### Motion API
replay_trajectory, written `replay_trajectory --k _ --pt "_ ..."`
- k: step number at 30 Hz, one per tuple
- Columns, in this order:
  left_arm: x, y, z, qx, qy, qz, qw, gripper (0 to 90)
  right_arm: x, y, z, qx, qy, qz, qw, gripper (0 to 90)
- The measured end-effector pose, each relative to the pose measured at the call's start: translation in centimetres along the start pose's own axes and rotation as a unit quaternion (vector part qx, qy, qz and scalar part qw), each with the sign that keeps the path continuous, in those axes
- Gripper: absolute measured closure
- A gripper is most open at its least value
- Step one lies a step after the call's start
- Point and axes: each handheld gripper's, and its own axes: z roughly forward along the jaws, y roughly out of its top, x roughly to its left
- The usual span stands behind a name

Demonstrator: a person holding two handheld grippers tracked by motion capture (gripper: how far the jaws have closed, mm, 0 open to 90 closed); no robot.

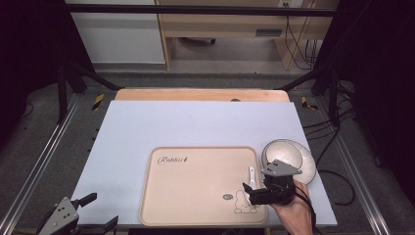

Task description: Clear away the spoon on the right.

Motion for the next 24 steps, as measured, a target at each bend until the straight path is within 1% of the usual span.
replay_trajectory --k 2,7,14,18,24 --pt "0.0 0.0 0.0 0.0 0.0 0.0 1.0 1.6 -0.1 -0.2 -0.1 -0.004 0.001 -0.002 1.0 0.1" --pt "0.0 0.0 0.0 0.001 0.0 0.001 1.0 1.5 -0.2 -0.5 -0.4 -0.008 0.002 0.007 0.9999 0.1" --pt "0.0 0.0 0.0 0.001 0.0 0.001 1.0 1.6 -0.2 -0.8 -0.7 -0.012 0.001 0.004 0.9999 0.1" --pt "0.0 0.0 0.0 0.001 0.0 0.0 1.0 1.6 0.0 -1.1 -1.1 -0.015 0.003 0.01 0.9998 0.1" --pt "0.0 0.0 0.0 0.001 0.0 0.0 1.0 1.6 0.0 -1.4 -1.6 -0.019 0.0 0.007 0.9998 0.1"
